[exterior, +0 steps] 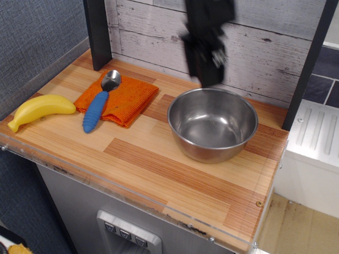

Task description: Move the pot right side of the table

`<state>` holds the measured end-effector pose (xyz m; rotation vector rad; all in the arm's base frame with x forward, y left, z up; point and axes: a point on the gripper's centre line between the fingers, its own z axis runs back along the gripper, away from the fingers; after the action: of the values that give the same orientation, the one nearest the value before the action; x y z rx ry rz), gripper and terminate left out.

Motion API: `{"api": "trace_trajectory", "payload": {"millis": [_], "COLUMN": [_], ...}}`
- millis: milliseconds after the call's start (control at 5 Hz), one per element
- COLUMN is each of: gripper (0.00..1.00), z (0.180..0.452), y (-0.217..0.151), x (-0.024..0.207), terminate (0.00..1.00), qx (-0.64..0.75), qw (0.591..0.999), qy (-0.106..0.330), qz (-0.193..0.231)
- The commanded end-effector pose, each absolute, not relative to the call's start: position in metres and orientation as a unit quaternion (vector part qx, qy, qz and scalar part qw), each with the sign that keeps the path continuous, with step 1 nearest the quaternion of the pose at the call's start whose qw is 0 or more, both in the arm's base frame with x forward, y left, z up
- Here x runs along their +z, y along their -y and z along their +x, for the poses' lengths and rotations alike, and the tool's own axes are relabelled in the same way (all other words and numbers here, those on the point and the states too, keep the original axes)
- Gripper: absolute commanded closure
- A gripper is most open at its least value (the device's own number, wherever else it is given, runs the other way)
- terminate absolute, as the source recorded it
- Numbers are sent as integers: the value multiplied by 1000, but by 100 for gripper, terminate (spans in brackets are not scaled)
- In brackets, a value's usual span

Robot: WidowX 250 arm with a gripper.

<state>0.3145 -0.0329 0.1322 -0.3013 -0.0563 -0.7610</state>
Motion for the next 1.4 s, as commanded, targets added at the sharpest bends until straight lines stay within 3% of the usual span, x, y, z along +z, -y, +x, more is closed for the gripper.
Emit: {"api": "trace_trajectory", "payload": {"millis": [0, 200, 400, 800, 1200], "gripper": [0, 0, 0, 0, 0], "z": [306, 293, 282, 277, 278], "y": [-45, -90, -94, -94, -89], "x": [178, 163, 143, 117, 110], "terminate": [0, 0, 0, 0, 0], "qx": [-156, -81, -62, -69, -56], "qw": [988, 995, 996, 997, 997], "qy": [1, -16, -20, 23, 56], "qz": [12, 57, 65, -13, -2]}}
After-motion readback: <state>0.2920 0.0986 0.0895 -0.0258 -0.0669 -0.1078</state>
